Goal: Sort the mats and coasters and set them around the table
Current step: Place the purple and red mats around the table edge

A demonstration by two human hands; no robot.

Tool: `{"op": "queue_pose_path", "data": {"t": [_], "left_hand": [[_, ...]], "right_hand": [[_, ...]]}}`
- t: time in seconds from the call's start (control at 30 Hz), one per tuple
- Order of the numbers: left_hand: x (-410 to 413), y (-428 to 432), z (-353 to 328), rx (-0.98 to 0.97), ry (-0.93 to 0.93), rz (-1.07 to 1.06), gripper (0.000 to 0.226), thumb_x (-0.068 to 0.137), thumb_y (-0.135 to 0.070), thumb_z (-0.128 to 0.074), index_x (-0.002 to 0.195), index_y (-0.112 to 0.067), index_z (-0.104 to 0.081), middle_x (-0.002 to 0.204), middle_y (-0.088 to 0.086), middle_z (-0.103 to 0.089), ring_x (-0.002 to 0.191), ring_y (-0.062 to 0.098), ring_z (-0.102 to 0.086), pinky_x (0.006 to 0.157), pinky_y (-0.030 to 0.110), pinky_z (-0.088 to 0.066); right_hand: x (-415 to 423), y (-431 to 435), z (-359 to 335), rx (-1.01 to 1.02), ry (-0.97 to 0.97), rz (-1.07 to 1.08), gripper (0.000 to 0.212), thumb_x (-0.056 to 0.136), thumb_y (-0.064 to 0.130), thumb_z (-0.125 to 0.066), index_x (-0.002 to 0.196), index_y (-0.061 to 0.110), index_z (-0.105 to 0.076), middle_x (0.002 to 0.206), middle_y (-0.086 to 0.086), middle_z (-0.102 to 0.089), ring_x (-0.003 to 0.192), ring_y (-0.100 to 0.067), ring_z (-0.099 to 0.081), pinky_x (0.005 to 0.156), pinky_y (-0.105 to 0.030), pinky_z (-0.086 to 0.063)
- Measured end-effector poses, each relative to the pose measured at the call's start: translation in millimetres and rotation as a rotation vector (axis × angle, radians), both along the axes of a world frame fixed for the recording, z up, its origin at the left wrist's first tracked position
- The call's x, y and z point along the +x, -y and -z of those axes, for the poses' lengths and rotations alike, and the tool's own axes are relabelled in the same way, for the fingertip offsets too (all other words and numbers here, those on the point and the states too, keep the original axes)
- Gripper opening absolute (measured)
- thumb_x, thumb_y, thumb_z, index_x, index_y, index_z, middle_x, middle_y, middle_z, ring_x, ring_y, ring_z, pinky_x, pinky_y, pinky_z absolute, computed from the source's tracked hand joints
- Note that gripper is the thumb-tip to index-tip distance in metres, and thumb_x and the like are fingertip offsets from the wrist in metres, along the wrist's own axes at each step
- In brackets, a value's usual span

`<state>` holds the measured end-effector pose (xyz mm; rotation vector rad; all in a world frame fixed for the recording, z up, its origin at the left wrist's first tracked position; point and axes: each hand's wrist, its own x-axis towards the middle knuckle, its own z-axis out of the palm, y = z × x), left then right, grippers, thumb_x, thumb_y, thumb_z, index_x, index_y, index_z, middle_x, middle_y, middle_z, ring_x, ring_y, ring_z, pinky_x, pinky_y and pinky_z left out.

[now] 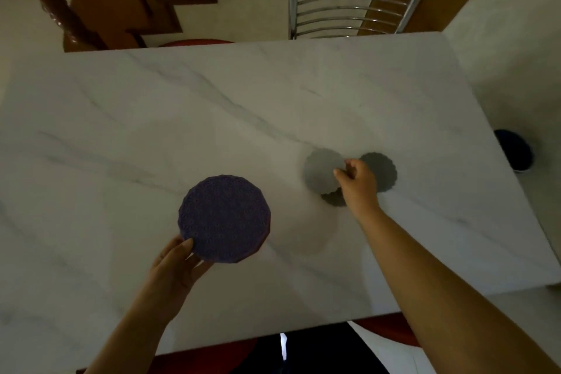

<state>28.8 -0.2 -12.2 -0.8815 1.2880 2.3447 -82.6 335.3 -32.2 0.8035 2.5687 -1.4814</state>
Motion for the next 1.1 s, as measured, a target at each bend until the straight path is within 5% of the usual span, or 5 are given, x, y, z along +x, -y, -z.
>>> {"op": "queue_pose_path", "data": {"t": [0.3,0.73,0.9,1.0,1.1], "left_hand": [[2,-8,0,0.033,-0.017,0.065,0.031,0.098,-0.006,-0.036,0.114,-0.014,-0.061,0.109,0.003,-0.074,0.093,0.021,-0.072,0.073,0.036,-0.061],[5,-59,-12,0.104,-0.127,0.269,0.031,0.081,-0.016,-0.051,0.111,-0.014,-0.060,0.104,0.000,-0.075,0.092,0.019,-0.072,0.072,0.033,-0.060],[11,-106,-22,0.121,-0.158,0.306,0.032,0.079,-0.014,-0.054,0.110,-0.011,-0.059,0.106,0.003,-0.074,0.092,0.022,-0.072,0.070,0.034,-0.060],[12,-137,-27,0.104,-0.178,0.333,0.032,0.078,-0.014,-0.057,0.110,-0.011,-0.061,0.106,0.004,-0.074,0.093,0.023,-0.072,0.069,0.033,-0.060],[21,-182,-27,0.081,-0.198,0.322,0.033,0.079,-0.015,-0.058,0.112,-0.014,-0.063,0.112,0.005,-0.073,0.098,0.025,-0.070,0.071,0.034,-0.060]], "right_hand": [[17,-21,8,0.417,0.221,-0.101,0.050,0.088,0.032,-0.060,0.132,0.013,-0.046,0.129,-0.013,-0.055,0.113,-0.033,-0.055,0.089,-0.043,-0.047],[113,46,-71,-0.175,-0.031,-0.436,0.018,0.094,0.040,-0.047,0.110,0.042,-0.056,0.098,0.031,-0.054,0.088,0.017,-0.054,0.070,0.000,-0.038],[139,3,-90,0.040,-0.069,-0.345,0.045,0.094,0.044,-0.045,0.135,0.027,-0.046,0.127,0.001,-0.057,0.115,-0.015,-0.053,0.088,-0.025,-0.042],[146,-25,-94,0.081,-0.035,-0.348,0.060,0.093,0.052,-0.040,0.147,0.030,-0.024,0.146,0.002,-0.043,0.127,-0.017,-0.047,0.105,-0.034,-0.039],[158,-66,-97,0.107,-0.123,-0.289,0.057,0.092,0.049,-0.047,0.144,0.029,-0.034,0.137,0.002,-0.054,0.120,-0.015,-0.054,0.101,-0.033,-0.044]]}}
